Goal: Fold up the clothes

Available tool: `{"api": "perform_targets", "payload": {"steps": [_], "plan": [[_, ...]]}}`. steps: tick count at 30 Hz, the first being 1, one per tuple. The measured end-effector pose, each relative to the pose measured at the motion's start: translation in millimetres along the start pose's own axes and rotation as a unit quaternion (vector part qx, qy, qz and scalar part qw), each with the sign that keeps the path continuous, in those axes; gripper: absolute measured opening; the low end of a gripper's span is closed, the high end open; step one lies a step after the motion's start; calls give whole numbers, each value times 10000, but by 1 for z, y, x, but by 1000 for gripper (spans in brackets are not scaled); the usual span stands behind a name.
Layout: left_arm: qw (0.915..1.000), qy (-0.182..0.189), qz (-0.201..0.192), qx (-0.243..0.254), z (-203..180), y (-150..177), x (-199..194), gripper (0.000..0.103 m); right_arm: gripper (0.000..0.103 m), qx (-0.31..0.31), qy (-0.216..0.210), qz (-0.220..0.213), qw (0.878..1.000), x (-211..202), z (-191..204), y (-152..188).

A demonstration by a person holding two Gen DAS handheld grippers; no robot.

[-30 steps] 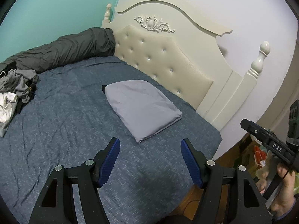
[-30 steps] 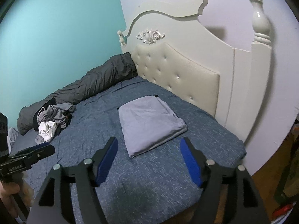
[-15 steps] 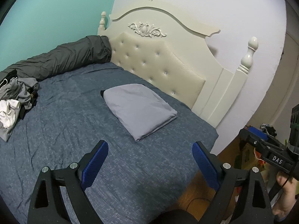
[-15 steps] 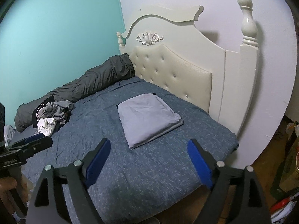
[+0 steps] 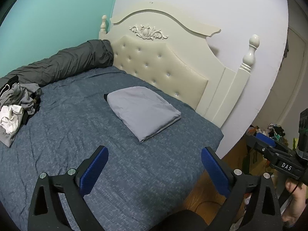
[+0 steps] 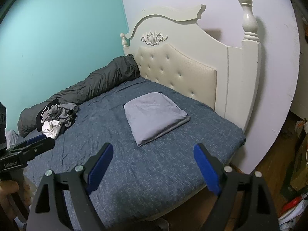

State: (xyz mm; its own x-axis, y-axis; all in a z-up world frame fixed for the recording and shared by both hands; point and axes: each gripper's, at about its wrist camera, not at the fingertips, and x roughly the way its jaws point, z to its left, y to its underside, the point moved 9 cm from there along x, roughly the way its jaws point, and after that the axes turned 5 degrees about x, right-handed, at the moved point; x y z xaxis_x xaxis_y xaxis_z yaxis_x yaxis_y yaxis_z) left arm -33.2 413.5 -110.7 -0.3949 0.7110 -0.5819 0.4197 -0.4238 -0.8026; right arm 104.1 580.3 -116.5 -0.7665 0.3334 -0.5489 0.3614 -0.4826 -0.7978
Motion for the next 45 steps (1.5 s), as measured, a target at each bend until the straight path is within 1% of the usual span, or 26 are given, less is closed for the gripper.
{"api": "perform_targets", "payload": {"steps": [2,3,10,13,18,30,38,41,45], "plan": [[10000,-1,-17,-6,0,1,-3,101,93,-6,16,-18,10000,-3,1,2],[10000,-4,-19,-9,0,1,-4,102,98,-4,23,-38,10000,-4,1,2],[10000,20,-40,-21,1,6,-10,103,99,-1,26,-101,9999,-14,4,4],[10000,40,-18,-16,1,8,-12,103,101,-15,27,-95,9999,-17,6,7],[10000,60,26,24,-2,13,-15,103,102,4,41,-113,9999,-22,7,11],[9999,-88,-63,96,-4,26,-24,103,102,-80,115,-220,9997,-29,9,19],[9999,-82,-82,9,-4,31,-28,103,102,-135,100,-396,9991,-36,13,19],[9998,-166,-108,54,-4,32,-31,103,102,-146,98,-409,9990,-35,14,20],[9997,-152,-142,94,-5,32,-33,103,102,-150,128,-389,9990,-32,14,21]]}}
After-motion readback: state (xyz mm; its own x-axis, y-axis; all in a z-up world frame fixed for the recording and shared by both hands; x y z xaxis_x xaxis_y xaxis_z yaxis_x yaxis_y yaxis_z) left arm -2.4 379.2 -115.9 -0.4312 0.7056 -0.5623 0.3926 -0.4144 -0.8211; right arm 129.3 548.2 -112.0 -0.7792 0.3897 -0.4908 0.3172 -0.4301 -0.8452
